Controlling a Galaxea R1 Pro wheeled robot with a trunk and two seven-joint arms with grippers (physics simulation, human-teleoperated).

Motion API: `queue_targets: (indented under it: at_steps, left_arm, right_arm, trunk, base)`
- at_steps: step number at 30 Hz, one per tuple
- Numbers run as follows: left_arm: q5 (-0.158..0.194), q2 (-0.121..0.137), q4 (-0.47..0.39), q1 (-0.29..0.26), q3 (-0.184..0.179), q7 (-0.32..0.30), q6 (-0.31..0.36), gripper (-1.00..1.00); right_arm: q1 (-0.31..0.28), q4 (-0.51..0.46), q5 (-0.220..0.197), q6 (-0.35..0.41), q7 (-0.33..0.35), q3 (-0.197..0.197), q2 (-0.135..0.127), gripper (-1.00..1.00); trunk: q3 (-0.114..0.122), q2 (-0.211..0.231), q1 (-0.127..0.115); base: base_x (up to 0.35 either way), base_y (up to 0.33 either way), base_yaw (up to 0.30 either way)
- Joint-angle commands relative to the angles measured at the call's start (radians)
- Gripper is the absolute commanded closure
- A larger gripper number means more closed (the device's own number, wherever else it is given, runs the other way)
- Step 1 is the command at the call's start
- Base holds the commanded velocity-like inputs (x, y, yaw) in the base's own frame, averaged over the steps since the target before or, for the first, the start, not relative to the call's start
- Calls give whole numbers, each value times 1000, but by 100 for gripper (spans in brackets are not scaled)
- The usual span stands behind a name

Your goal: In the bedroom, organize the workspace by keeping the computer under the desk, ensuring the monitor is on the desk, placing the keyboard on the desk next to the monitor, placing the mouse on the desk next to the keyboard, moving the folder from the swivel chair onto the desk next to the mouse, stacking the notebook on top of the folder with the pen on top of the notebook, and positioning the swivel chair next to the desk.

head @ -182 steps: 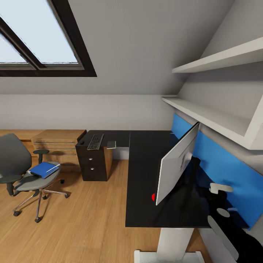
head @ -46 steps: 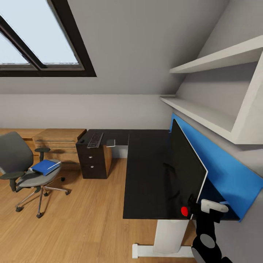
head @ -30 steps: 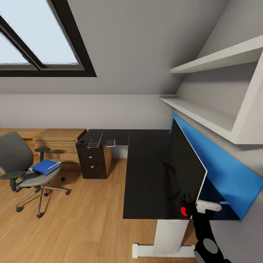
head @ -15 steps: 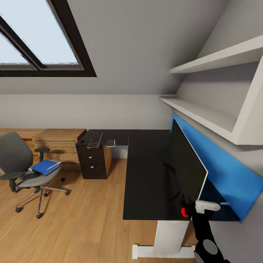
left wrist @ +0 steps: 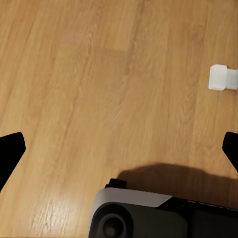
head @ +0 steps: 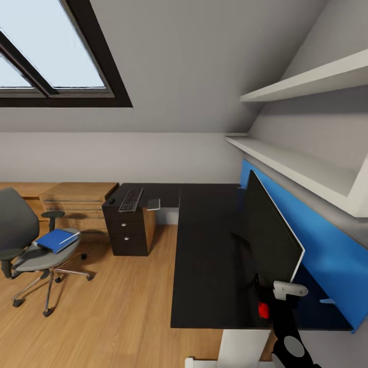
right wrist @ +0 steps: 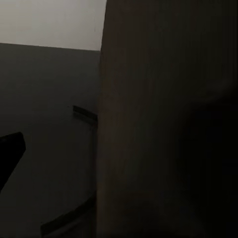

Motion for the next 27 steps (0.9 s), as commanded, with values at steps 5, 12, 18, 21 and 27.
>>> queue_targets:
  at_steps: [5,12,18,21,27]
  left_arm:
    - [6,0,-1,0,-3,4,-2,-100]
    - [5,0,-1,0,-3,4,-2,-100]
    - [5,0,-1,0,-3,4,-2,-100]
    - [5,0,-1,0,-3,4,-2,-100]
    - [6,0,-1,0,-3,4,-2,-100]
  right_arm:
    - [-2,0,-14,-9,-5,3,-2,-100]
    - [-2,1,-14,-9,-5,3,-1,-100]
    - [-2,1,-14,-10,-5,3,-2,-100]
    - [-2,0,-14,-10,-5,3,-2,-100]
    - [-2,1,-14,-9,-5,3,-2,-100]
  trunk:
    - [-2,-2,1]
    - [-2,-2,1]
    - [-2,-2,1]
    - [-2,-2,1]
    - [-2,-2,1]
  base:
    - [211,0,0]
    - [81,0,0]
    - [4,0,0]
    - [-122,0,0]
    - [-267,0,0]
